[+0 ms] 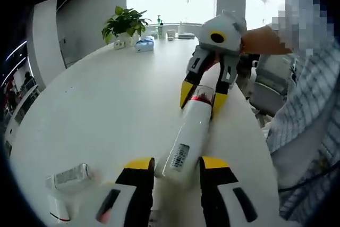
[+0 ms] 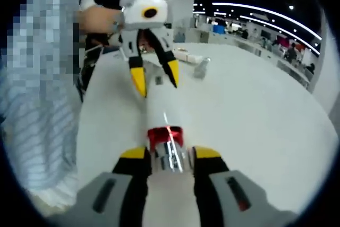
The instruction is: Arrange the skincare products in the storage area until every visible bottle or jar stands upright without overlapping.
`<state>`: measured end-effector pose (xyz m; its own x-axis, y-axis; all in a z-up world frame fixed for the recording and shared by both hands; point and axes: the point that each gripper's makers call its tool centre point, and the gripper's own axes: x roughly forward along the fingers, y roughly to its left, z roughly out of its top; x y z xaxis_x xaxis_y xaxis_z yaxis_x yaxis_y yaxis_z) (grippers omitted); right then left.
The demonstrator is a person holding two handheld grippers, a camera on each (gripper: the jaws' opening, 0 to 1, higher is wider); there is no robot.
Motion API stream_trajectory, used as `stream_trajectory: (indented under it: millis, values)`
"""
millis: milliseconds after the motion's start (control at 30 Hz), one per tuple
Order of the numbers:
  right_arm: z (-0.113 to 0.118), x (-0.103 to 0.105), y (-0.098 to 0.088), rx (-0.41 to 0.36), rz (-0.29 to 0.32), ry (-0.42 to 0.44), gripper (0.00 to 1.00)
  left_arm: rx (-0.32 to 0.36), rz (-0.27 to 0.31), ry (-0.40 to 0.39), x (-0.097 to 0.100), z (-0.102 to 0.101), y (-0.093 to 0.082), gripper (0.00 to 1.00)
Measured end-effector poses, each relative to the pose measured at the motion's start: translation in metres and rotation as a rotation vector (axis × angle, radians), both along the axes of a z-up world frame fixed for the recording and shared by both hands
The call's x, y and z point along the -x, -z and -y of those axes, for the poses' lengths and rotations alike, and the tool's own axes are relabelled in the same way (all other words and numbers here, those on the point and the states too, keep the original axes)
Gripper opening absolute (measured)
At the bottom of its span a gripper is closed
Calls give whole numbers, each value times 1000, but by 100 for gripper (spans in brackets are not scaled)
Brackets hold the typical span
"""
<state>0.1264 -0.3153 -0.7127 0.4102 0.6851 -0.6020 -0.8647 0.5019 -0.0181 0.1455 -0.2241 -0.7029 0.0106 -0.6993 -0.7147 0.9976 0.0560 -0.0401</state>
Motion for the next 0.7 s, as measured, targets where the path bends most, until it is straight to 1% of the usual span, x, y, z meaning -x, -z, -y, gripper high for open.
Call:
stream_trajectory:
  millis: [33, 100, 167, 367, 500, 700]
  values:
    - [4, -1, 0, -11, -8, 19, 33, -7, 1, 7, 3, 0, 0, 32]
    - [9, 0, 1, -9, -5, 18, 33, -13, 0, 10, 7, 0, 0, 31]
    - [15, 1, 2, -28, -17, 32, 32, -21, -1, 2, 8, 1, 1, 31]
    - [15, -1, 3, -60, 5, 31, 31, -35, -4, -30, 9, 0, 1, 31]
    - [15, -2, 3, -56, 4, 26, 30, -39, 3, -50, 10, 0, 1, 31]
    - [13, -2, 2, -22, -14, 11, 29, -35, 16, -63, 11, -2, 1, 31]
